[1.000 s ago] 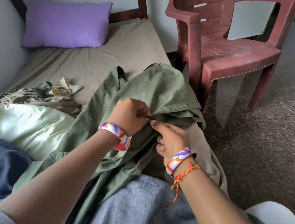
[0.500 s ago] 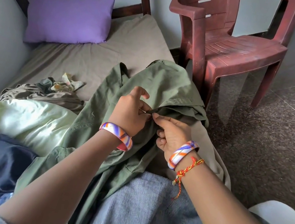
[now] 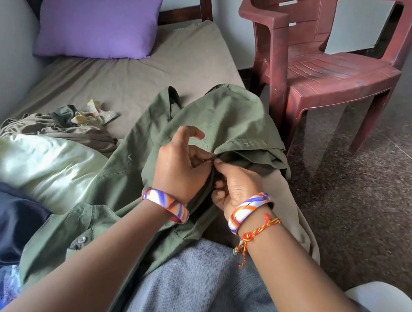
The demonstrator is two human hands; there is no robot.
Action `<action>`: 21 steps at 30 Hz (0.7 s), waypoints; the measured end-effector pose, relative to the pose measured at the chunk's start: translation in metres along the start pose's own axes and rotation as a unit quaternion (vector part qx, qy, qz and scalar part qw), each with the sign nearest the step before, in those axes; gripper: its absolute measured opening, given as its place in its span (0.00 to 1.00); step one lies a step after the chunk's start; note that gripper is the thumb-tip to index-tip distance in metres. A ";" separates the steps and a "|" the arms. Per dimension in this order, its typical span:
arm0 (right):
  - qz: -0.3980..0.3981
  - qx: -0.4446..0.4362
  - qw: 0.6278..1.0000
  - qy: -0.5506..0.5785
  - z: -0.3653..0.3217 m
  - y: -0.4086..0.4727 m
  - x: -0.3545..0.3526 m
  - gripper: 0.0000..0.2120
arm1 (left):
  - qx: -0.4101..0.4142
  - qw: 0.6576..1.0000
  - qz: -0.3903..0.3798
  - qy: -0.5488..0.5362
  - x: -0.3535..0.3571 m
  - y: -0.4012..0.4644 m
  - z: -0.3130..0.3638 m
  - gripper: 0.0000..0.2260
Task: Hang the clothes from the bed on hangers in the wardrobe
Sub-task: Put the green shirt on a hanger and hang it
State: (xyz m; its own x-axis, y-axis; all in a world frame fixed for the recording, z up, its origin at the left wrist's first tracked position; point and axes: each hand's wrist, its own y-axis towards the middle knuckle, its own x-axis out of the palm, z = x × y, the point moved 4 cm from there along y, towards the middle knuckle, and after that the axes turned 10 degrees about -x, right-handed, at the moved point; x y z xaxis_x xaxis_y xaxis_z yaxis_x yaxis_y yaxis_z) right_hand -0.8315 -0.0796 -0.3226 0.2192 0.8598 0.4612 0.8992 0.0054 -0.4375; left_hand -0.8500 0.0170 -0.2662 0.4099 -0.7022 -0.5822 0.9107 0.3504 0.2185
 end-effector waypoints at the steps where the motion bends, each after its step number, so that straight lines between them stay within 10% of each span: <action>1: 0.000 -0.001 1.000 -0.006 0.001 0.001 -0.001 0.14 | 0.006 1.000 -0.011 0.006 0.000 -0.001 0.001 0.16; 9: -0.015 -0.052 0.995 -0.089 -0.003 0.001 -0.009 0.12 | -0.226 0.946 -0.117 -0.199 -0.001 0.009 -0.016 0.18; 21: -0.035 -0.056 0.996 -0.068 0.003 -0.004 -0.016 0.07 | -0.103 0.966 -0.238 0.002 -0.001 0.018 -0.008 0.11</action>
State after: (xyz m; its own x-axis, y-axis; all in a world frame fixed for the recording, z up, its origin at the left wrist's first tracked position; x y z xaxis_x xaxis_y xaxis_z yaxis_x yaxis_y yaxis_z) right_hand -0.8400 -0.0921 -0.3309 0.1089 0.9204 0.3754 0.9487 0.0166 -0.3158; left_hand -0.8340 0.0291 -0.2678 -0.0539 -0.8116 -0.5817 0.9665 0.1039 -0.2346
